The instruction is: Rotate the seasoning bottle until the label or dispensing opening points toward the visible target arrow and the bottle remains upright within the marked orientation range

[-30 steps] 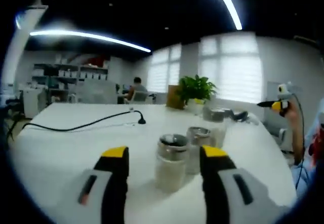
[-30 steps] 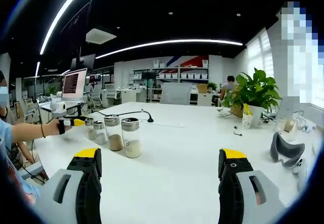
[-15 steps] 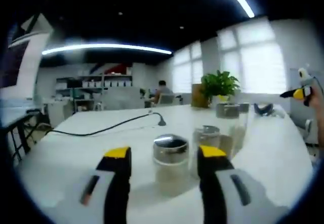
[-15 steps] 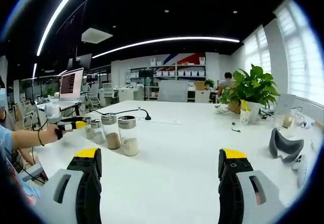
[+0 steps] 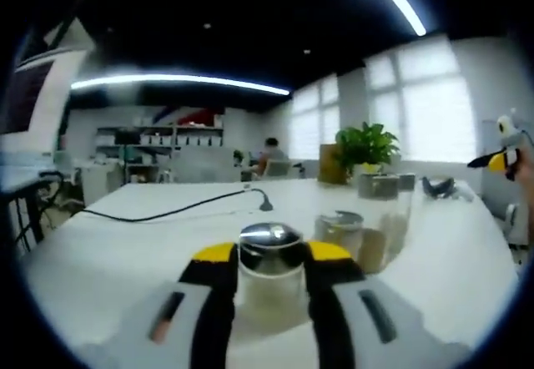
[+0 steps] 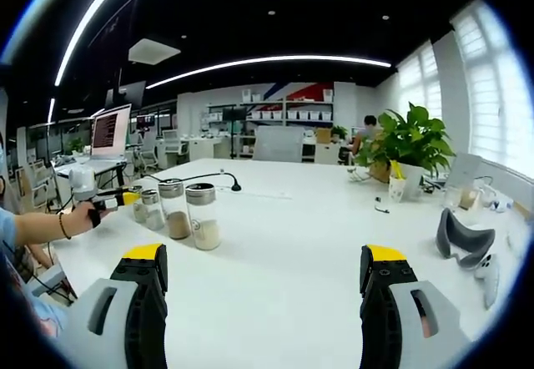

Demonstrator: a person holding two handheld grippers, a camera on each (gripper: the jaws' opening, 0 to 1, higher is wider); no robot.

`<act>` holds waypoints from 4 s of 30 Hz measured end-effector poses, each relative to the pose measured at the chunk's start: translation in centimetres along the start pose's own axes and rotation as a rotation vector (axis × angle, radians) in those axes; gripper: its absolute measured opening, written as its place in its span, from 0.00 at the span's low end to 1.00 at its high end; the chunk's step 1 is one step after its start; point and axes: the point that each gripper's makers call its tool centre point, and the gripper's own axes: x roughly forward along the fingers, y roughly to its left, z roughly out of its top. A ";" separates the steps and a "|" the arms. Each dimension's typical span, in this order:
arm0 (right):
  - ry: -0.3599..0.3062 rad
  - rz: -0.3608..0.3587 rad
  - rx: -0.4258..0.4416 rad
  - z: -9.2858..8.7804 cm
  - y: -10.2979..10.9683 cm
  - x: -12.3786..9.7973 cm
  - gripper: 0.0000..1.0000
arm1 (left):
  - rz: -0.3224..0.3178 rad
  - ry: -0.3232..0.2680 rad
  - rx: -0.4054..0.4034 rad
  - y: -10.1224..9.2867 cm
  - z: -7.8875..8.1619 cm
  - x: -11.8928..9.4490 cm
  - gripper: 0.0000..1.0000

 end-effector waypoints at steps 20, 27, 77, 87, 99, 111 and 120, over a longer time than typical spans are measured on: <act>0.001 -0.001 0.025 -0.2 0.2 0.3 0.99 | -0.453 0.095 0.045 -0.4 0.1 0.2 0.32; -0.027 -0.013 0.038 0.2 0.1 0.1 0.99 | -0.582 0.131 0.054 -0.7 0.1 0.7 0.32; 0.115 0.089 0.049 -4.4 2.5 2.8 0.98 | -0.195 0.206 -0.044 -4.2 -0.5 -8.9 0.99; 0.072 0.167 0.067 -3.7 4.1 2.9 0.98 | -0.161 0.273 -0.126 -5.3 -1.4 -11.3 0.95; 0.041 0.201 0.075 -3.3 5.3 2.7 0.99 | -0.228 0.256 -0.126 -7.9 -2.0 -10.8 0.90; 0.091 0.219 0.049 -4.5 6.3 3.5 0.99 | -0.147 0.173 -0.073 -6.7 0.8 -11.2 1.00; 0.038 0.194 0.034 -2.8 6.2 2.5 0.99 | -0.073 0.092 0.047 -6.5 4.0 -12.5 1.00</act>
